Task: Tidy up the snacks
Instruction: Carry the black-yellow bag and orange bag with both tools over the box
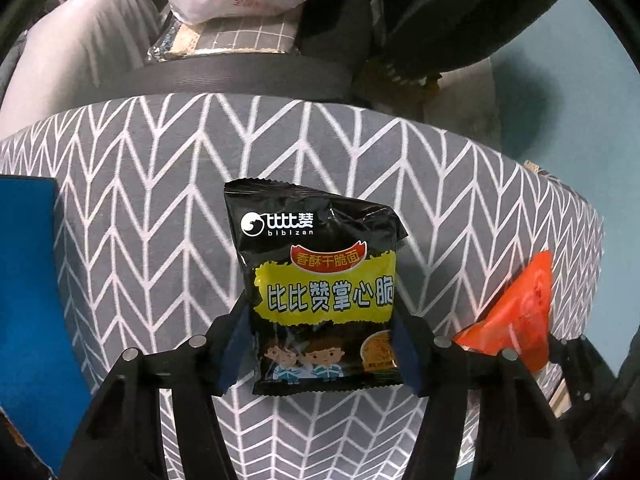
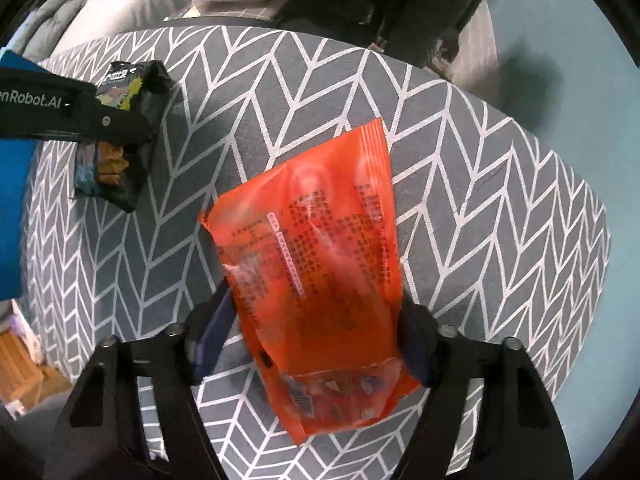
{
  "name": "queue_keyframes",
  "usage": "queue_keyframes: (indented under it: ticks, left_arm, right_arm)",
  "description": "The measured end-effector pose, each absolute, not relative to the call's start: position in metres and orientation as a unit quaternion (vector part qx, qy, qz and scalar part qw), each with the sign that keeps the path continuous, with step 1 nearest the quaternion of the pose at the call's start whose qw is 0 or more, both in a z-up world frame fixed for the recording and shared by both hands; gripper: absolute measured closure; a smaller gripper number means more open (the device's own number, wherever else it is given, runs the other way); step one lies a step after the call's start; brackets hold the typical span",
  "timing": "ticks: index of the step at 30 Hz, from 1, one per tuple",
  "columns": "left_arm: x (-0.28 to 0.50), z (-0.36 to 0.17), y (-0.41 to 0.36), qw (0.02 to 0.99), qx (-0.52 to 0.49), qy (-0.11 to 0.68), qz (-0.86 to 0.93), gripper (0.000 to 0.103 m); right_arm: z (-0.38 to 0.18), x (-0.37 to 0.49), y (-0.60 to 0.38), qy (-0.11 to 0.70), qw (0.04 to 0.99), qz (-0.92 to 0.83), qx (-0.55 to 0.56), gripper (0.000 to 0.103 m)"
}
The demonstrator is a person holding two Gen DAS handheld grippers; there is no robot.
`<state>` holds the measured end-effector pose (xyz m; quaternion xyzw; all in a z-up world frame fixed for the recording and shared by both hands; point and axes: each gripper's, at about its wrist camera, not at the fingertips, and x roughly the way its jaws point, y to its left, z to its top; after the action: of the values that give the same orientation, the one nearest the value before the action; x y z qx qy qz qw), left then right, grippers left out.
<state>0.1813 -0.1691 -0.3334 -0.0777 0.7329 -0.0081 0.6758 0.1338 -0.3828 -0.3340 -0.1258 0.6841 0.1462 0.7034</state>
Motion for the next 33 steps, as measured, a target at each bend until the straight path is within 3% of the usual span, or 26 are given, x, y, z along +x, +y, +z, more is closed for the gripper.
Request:
queue_keyframes:
  ticks: [2, 8, 33]
  left_arm:
    - [0.175, -0.333, -0.165, 0.676, -0.074, 0.733, -0.007, 0.039]
    - [0.152, -0.318, -0.153, 0.689, -0.046, 0.723, -0.012, 0.039]
    - [0.063, -0.191, -0.085, 0.749, -0.002, 0.661, -0.03, 0.039]
  right_arm:
    - [-0.332, 0.131, -0.384, 0.686, 0.704, 0.146, -0.112, 0.045]
    - [-0.323, 0.133, -0.399, 0.693, 0.704, 0.141, -0.065, 0.052]
    - [-0.237, 0.095, -0.324, 0.662, 0.721, 0.202, -0.044, 0.052]
